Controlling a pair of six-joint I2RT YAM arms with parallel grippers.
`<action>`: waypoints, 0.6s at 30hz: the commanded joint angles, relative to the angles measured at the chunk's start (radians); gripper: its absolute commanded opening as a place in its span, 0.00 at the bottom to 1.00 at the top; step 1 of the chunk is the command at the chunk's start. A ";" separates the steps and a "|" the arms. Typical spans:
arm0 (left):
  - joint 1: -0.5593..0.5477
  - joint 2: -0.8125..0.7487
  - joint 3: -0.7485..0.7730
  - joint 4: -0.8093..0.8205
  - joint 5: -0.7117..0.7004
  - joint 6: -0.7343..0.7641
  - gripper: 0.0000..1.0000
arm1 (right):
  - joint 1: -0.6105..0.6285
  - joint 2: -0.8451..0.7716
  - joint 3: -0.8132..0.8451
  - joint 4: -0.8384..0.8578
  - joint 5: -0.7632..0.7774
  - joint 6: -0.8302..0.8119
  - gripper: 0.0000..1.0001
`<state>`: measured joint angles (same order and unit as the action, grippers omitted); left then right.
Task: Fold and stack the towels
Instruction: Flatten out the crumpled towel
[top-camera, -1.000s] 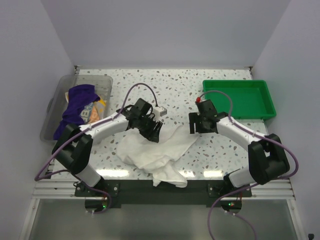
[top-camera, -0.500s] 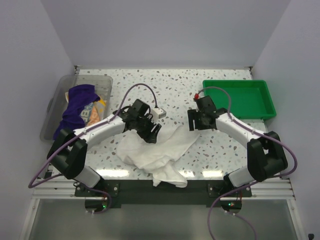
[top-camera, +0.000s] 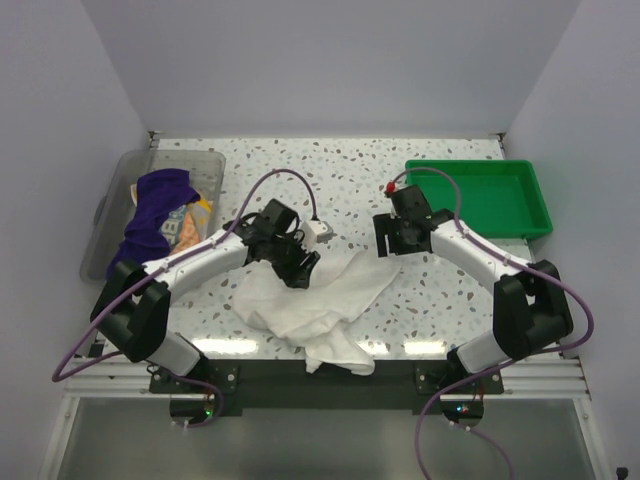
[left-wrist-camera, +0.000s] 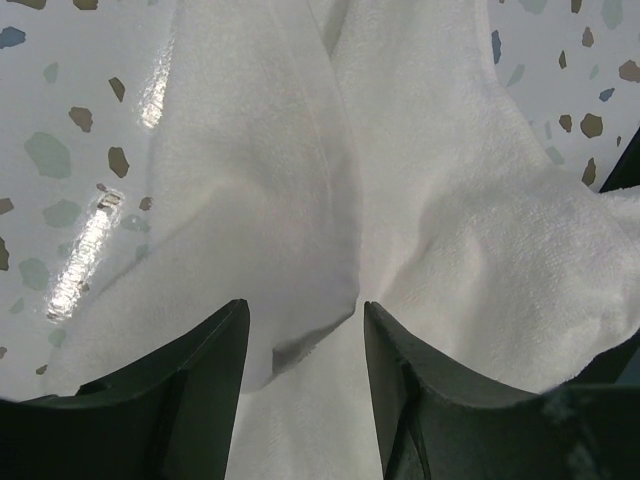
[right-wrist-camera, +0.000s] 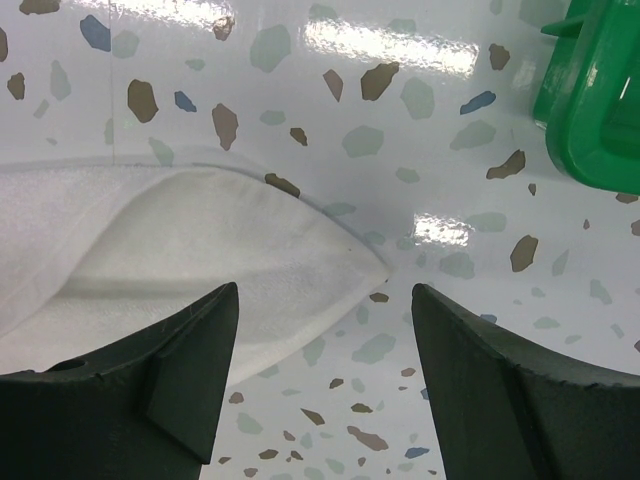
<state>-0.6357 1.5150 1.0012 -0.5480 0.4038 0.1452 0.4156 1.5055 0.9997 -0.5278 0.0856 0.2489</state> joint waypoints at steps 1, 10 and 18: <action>0.005 -0.019 -0.010 -0.018 0.047 0.039 0.53 | -0.005 0.007 0.037 -0.011 0.000 -0.010 0.73; 0.005 -0.007 -0.021 -0.009 0.047 0.050 0.45 | -0.005 0.018 0.025 0.005 0.003 -0.005 0.73; 0.005 -0.025 -0.009 0.005 0.026 0.051 0.20 | -0.005 0.035 0.016 0.015 0.066 0.007 0.73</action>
<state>-0.6357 1.5150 0.9833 -0.5579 0.4225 0.1761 0.4156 1.5318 0.9997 -0.5259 0.0967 0.2497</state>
